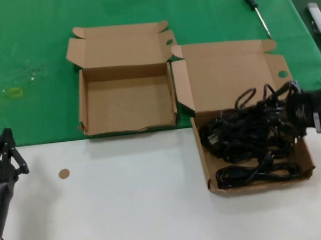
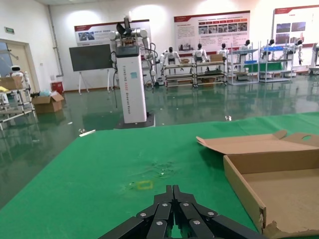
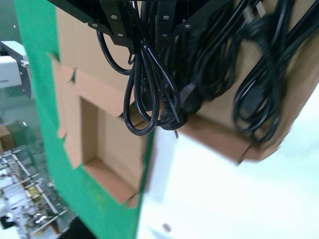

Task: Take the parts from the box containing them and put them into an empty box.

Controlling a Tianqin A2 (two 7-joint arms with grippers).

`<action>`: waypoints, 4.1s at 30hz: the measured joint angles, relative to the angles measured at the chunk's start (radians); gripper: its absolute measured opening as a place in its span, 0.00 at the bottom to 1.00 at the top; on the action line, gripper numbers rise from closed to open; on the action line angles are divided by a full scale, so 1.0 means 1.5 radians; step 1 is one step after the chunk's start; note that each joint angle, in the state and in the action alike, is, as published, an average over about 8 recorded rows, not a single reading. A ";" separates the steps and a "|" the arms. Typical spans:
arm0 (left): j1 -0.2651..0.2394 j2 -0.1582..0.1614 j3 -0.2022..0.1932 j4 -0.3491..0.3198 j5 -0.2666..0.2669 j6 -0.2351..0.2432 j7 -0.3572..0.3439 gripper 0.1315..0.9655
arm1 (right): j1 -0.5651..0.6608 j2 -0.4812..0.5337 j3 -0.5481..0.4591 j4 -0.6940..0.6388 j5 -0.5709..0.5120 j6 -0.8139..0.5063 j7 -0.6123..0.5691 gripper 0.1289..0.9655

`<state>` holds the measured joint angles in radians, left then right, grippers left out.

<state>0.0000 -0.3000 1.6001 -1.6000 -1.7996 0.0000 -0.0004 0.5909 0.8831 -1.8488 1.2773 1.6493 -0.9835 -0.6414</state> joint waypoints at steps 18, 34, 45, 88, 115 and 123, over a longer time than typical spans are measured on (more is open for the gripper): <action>0.000 0.000 0.000 0.000 0.000 0.000 0.000 0.02 | 0.096 -0.136 -0.065 0.042 -0.051 0.055 0.171 0.10; 0.000 0.000 0.000 0.000 0.000 0.000 0.000 0.02 | 0.191 -0.332 -0.145 -0.102 -0.132 0.154 0.145 0.10; 0.000 0.000 0.000 0.000 0.000 0.000 0.000 0.02 | 0.219 -0.401 -0.144 -0.253 -0.113 0.182 0.036 0.10; 0.000 0.000 0.000 0.000 0.000 0.000 0.000 0.02 | 0.214 -0.430 -0.129 -0.307 -0.107 0.218 -0.028 0.44; 0.000 0.000 0.000 0.000 0.000 0.000 0.000 0.11 | 0.109 -0.379 -0.104 -0.134 -0.106 0.262 0.100 0.97; 0.000 0.000 0.000 0.000 0.000 0.000 0.000 0.24 | 0.052 -0.380 -0.073 -0.094 -0.082 0.307 0.138 0.99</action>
<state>0.0000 -0.3000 1.6001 -1.6000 -1.7997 0.0000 -0.0003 0.6684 0.3129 -1.9581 1.1356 1.5259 -0.5230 -0.4347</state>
